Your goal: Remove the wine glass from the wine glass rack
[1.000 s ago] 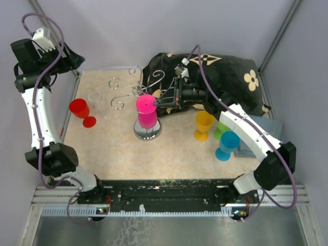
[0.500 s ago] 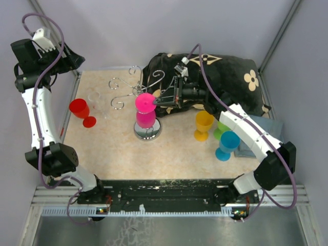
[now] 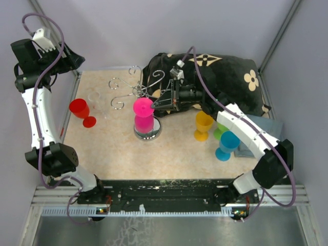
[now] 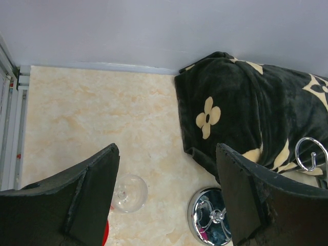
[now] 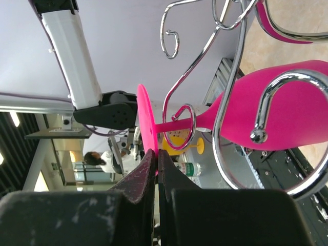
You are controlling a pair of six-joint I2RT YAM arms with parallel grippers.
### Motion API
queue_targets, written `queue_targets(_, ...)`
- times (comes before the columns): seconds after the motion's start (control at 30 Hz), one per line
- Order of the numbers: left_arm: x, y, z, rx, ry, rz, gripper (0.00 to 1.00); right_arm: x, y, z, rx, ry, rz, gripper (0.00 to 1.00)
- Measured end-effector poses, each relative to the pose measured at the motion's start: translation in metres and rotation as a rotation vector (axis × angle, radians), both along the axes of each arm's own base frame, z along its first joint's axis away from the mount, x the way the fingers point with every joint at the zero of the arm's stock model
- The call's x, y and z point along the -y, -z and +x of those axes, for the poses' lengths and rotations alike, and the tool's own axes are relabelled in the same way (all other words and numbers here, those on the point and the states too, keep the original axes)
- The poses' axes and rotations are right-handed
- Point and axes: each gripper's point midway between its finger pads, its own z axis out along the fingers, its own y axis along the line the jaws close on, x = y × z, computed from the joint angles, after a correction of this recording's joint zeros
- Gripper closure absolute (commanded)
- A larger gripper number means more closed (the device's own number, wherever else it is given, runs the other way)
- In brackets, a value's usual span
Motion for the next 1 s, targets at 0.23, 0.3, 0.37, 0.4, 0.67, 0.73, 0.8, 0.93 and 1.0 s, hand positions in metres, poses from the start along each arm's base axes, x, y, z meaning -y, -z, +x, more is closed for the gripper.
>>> queue_targets(0.23,0.000,0.000,0.000,0.000,0.000,0.000,0.19,-0.006,0.005,0.001,-0.018,-0.017,-0.018,1.00)
queue_targets(0.3,0.000,0.000,0.000,0.000,0.000,0.000,0.19,-0.007,0.004,0.002,-0.014,-0.021,-0.019,1.00)
queue_targets(0.37,0.000,0.000,0.000,0.000,0.001,0.000,0.19,-0.009,0.001,0.004,-0.009,-0.021,-0.018,1.00)
queue_targets(0.4,0.000,0.000,0.000,0.000,0.003,-0.001,0.19,-0.010,0.001,0.005,-0.008,-0.021,-0.018,1.00)
queue_targets(0.67,0.001,0.000,0.000,0.000,0.004,-0.001,0.19,-0.013,0.007,0.013,-0.015,-0.005,-0.040,1.00)
queue_targets(0.73,0.001,0.000,0.000,0.000,0.004,-0.001,0.19,-0.013,0.010,0.014,-0.018,0.004,-0.050,1.00)
queue_targets(0.8,0.001,0.000,0.000,0.000,0.004,-0.002,0.18,-0.013,0.009,0.016,-0.020,0.015,-0.057,1.00)
queue_targets(0.93,0.001,0.000,0.000,0.000,0.004,-0.002,0.19,-0.013,0.007,0.022,-0.009,0.038,-0.062,1.00)
queue_targets(1.0,0.001,0.000,0.000,0.000,0.004,-0.002,0.18,-0.012,0.007,0.025,-0.010,0.054,-0.066,1.00)
